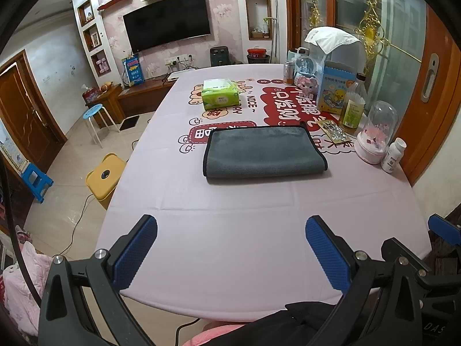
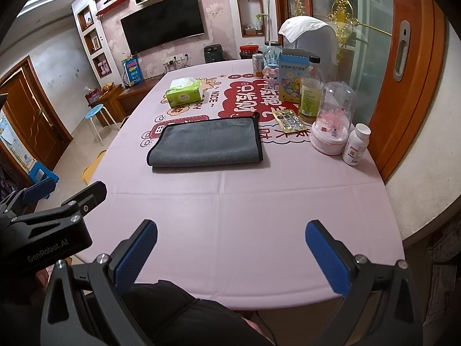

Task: Fold towel

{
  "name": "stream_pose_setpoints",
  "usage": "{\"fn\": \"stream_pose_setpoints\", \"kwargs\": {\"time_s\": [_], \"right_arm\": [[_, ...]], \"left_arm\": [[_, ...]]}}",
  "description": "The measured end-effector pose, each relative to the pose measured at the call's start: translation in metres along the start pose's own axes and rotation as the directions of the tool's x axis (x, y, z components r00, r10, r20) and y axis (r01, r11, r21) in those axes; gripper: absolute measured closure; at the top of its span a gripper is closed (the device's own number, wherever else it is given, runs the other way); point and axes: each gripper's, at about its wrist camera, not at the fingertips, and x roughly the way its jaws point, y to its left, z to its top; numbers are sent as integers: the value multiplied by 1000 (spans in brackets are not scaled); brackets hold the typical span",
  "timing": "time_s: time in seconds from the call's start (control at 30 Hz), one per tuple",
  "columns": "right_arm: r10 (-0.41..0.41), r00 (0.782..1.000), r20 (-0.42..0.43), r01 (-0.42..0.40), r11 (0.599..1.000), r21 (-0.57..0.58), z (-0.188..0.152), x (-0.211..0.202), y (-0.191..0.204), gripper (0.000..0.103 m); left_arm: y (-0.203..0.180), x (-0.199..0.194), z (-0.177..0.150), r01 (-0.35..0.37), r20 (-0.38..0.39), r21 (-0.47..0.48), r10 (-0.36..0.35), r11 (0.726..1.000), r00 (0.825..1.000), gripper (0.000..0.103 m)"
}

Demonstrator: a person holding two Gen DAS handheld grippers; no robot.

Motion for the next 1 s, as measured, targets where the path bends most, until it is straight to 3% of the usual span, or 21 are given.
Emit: {"fn": "stream_pose_setpoints", "kwargs": {"time_s": [1.0], "right_arm": [[-1, 1000, -14, 1, 1000, 1, -4, 1, 0, 0]], "left_arm": [[-3, 0, 3, -1, -4, 4, 1, 1000, 1000, 1]]}}
